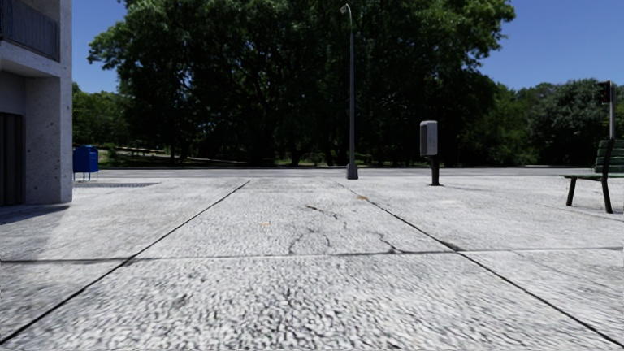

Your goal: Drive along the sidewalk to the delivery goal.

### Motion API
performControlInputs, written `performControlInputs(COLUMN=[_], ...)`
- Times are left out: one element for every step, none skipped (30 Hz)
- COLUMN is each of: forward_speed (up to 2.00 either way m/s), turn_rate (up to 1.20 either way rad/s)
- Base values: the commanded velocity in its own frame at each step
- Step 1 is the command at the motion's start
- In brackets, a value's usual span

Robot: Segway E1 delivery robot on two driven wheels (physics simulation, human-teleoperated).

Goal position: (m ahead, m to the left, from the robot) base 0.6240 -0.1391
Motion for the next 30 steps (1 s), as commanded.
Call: performControlInputs(forward_speed=[1.65, 1.65, 1.65, 1.65, 1.65, 1.65, 1.65, 1.65, 1.65, 1.65, 0.93, 0.12, 0.00, 0.00, 0.00, 0.00, 0.00, 0.00, 0.00, 0.00, 0.00, 0.00, 0.00, 0.00, 0.00, 0.00, 0.00, 0.00, 0.00, 0.00], turn_rate=[0.27, 0.27, 0.27, 0.27, 0.27, 0.27, 0.27, 0.27, 0.27, 0.20, 0.00, 0.00, 0.00, 0.00, 0.00, 0.00, 0.00, 0.00, 0.00, 0.00, 0.00, 0.00, 0.00, 0.00, 0.00, 0.00, 0.00, 0.00, 0.00, 0.00])
